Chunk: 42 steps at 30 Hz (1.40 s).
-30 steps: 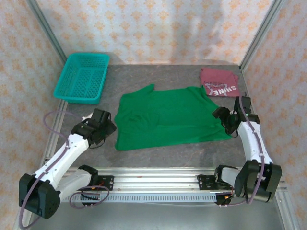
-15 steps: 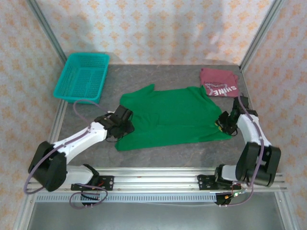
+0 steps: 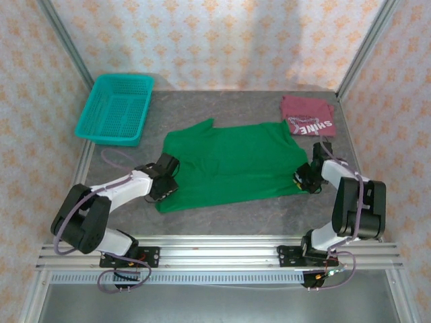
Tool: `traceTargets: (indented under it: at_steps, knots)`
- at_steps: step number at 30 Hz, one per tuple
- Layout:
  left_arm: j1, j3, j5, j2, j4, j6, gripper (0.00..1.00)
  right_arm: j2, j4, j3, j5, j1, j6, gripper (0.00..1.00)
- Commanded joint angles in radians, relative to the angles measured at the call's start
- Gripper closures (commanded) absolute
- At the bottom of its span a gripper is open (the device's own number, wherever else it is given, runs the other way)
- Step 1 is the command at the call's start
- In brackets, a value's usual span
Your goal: Fold and stack the t-shirts
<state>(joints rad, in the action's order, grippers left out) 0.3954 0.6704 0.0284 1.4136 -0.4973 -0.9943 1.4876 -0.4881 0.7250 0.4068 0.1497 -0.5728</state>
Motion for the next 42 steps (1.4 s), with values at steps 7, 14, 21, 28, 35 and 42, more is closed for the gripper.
traceTargets:
  at_steps: [7, 14, 21, 28, 35, 42]
  knots:
    - [-0.053, -0.152, -0.121, -0.228, -0.297, 0.025, 0.62, -0.282, -0.228, -0.244, -0.112, -0.018, -0.088, 0.82]
    - [-0.055, -0.177, -0.102, -0.259, -0.312, 0.034, 0.6, -0.31, -0.353, -0.181, -0.116, -0.059, -0.123, 0.86]
    - [-0.056, -0.153, -0.119, -0.321, -0.372, 0.022, 0.59, -0.338, -0.404, -0.17, -0.104, -0.097, -0.165, 0.73]
    - [-0.052, 0.013, -0.114, -0.466, -0.47, 0.066, 0.53, -0.494, -0.553, -0.035, -0.116, -0.097, -0.189, 0.52]
    - [-0.049, 0.379, -0.086, -0.33, -0.351, 0.317, 0.25, -0.339, -0.488, 0.288, -0.166, -0.093, 0.065, 0.3]
    - [-0.051, 0.824, 0.056, 0.106, -0.293, 0.628, 0.24, 0.072, -0.266, 0.574, -0.105, -0.078, 0.405, 0.39]
